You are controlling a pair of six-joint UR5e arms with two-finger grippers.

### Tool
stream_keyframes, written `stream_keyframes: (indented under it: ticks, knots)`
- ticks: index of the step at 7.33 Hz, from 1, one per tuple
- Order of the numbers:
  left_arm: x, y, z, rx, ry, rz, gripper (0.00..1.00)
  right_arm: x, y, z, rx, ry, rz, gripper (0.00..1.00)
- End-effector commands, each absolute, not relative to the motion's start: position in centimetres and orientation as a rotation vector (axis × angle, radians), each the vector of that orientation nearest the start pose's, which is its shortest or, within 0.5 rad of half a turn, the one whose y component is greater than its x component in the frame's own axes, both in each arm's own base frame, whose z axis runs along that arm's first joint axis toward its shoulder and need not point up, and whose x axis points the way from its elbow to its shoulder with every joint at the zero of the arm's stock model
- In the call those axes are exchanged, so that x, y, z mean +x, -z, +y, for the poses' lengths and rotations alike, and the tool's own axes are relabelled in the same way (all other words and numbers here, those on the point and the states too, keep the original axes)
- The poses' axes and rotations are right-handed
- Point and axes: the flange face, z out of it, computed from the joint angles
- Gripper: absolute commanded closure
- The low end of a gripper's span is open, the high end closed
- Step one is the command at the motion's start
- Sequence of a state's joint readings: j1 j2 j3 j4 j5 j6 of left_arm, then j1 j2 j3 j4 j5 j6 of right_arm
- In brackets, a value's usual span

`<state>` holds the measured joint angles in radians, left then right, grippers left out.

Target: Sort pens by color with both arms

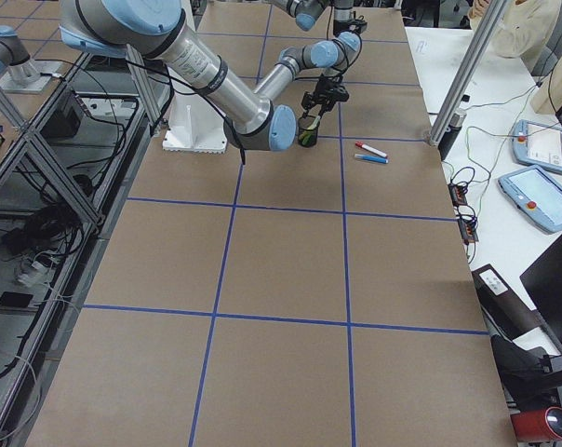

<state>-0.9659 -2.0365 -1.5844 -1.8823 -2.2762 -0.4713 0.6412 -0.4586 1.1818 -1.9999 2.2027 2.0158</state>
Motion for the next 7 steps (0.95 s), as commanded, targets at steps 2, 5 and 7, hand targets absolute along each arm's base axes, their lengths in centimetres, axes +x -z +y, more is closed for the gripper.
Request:
stream_keyframes:
  ticks: [2, 5, 7]
  knots:
    - [32.17, -34.87, -58.22, 0.313, -0.402, 0.963, 0.15, -58.46, -13.65, -53.61, -0.613, -0.957, -0.35, 0.27]
    - [32.22, -35.0, -58.2, 0.315, -0.401, 0.958, 0.15, -58.32, -13.69, -53.66, -0.596, -0.958, -0.352, 0.26]
    - [32.13, -34.81, -58.25, 0.319, -0.401, 0.96, 0.15, -57.89, -13.96, -54.15, -0.589, -0.968, -0.351, 0.25]
